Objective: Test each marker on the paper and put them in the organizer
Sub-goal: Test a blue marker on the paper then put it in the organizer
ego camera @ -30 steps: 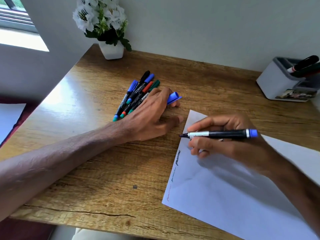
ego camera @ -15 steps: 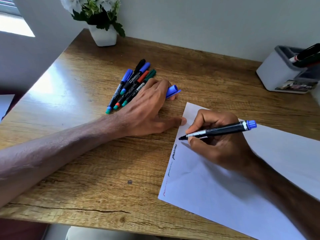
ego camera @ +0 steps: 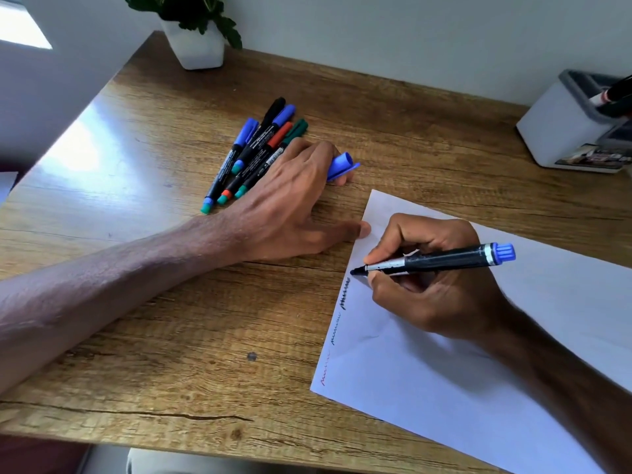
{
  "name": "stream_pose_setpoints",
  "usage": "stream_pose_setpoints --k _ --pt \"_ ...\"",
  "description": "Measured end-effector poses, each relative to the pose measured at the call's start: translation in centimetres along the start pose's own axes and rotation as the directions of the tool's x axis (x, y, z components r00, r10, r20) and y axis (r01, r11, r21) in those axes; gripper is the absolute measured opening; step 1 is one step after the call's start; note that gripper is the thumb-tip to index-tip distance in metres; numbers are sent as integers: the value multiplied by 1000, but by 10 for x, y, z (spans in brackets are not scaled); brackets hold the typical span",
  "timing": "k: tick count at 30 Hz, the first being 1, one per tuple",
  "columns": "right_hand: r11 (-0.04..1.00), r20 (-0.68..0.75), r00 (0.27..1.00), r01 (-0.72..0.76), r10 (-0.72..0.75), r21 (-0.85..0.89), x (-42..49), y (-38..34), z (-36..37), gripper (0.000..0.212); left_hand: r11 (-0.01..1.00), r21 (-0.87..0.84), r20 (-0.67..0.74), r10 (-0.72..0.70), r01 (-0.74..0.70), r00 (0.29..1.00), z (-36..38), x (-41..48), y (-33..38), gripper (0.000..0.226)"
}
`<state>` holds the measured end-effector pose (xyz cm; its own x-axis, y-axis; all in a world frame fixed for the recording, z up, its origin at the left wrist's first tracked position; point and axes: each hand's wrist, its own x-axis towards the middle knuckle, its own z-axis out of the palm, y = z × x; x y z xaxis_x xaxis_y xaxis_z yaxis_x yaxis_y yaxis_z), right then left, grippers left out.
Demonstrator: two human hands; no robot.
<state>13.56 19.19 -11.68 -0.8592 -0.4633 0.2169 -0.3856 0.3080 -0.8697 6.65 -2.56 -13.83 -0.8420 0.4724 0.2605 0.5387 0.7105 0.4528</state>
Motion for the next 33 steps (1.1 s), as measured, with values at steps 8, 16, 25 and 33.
stream_pose_setpoints --k 8,16,25,33 --pt "999 -6 1000 15 -16 -29 0 -1 -1 9 1000 5 -8 3 -3 1000 -1 -1 2 70" --pt "999 -27 1000 1 -2 -50 0 -1 0 9 1000 -2 -4 0 0 1000 0 -1 2 73" --pt "999 -37 999 -17 15 -48 0 -2 0 7 1000 8 -9 3 -3 1000 -1 -2 3 73" --pt "999 -49 998 -35 33 -30 0 0 0 7 1000 18 -16 13 -13 1000 -1 -1 3 69"
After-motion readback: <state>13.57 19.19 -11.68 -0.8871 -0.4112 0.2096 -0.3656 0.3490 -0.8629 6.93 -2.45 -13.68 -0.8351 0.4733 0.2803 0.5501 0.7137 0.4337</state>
